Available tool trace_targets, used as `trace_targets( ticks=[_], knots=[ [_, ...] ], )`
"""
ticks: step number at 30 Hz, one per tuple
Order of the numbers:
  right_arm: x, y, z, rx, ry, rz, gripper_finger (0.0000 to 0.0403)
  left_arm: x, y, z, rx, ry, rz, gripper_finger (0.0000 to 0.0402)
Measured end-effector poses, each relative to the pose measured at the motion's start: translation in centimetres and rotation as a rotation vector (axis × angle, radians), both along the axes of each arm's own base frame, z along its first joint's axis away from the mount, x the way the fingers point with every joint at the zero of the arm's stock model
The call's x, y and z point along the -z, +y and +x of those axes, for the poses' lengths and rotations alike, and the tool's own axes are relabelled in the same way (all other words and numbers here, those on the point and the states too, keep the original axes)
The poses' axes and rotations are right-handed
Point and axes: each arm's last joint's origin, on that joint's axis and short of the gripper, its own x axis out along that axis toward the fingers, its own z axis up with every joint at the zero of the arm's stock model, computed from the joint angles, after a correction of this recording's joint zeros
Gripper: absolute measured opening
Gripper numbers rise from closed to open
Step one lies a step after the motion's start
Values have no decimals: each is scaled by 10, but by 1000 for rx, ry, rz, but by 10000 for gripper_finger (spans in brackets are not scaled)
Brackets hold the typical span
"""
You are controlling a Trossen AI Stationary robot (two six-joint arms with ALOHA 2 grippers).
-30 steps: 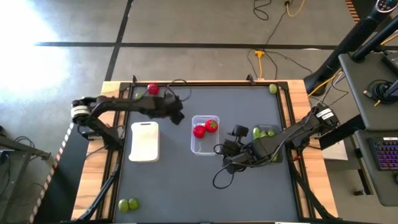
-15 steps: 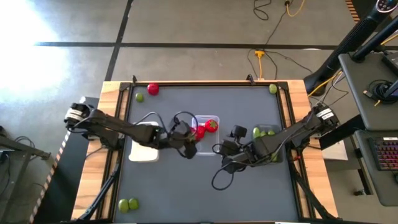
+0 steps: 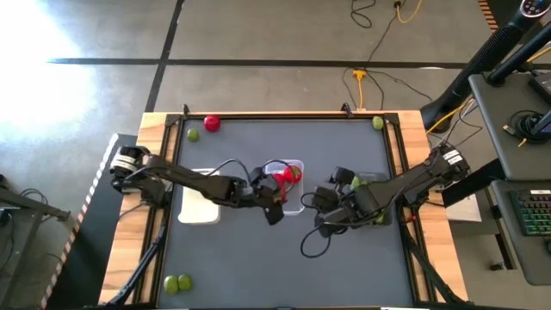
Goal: Sort produce into baskets
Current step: Put the red tomato into the transparent bin
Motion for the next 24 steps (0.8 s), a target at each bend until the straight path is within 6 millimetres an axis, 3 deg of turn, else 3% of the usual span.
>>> trace_targets(
  ticks=[12,24],
  knots=[
    [4,0,-1,2,11,-4,375,10,17,22,16,264,-68,276],
    [5,1,0,0,7,-3,375,39,21,33,32,369,-103,277]
  ],
)
